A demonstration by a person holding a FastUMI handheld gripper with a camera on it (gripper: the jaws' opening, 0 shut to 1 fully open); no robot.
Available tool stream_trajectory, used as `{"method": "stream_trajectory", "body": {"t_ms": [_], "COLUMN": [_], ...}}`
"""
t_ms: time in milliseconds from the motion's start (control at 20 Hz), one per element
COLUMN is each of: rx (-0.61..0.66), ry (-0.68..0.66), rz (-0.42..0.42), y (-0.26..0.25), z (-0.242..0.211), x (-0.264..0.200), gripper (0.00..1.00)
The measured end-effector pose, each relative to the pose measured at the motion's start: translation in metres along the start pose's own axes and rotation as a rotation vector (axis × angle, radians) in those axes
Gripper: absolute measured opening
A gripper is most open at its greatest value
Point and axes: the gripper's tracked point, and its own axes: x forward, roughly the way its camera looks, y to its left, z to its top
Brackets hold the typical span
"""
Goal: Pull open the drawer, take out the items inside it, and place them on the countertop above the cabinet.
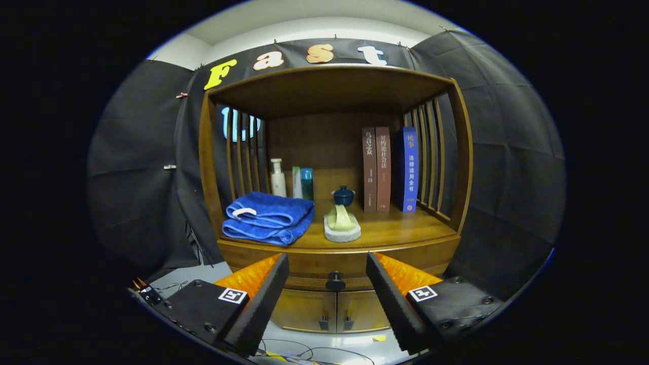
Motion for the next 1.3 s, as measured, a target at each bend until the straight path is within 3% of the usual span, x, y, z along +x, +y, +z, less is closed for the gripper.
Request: {"method": "stream_trajectory", "body": {"t_ms": [400,1300], "rx": [0.009,-0.008], "ry": [-0.043,-0.018], "rz": [0.007,0.012], "y": [-0.009,-0.013], "z": [0.051,0.048], "x": [-0.024,-0.028], "gripper": [0.99,1.0]}}
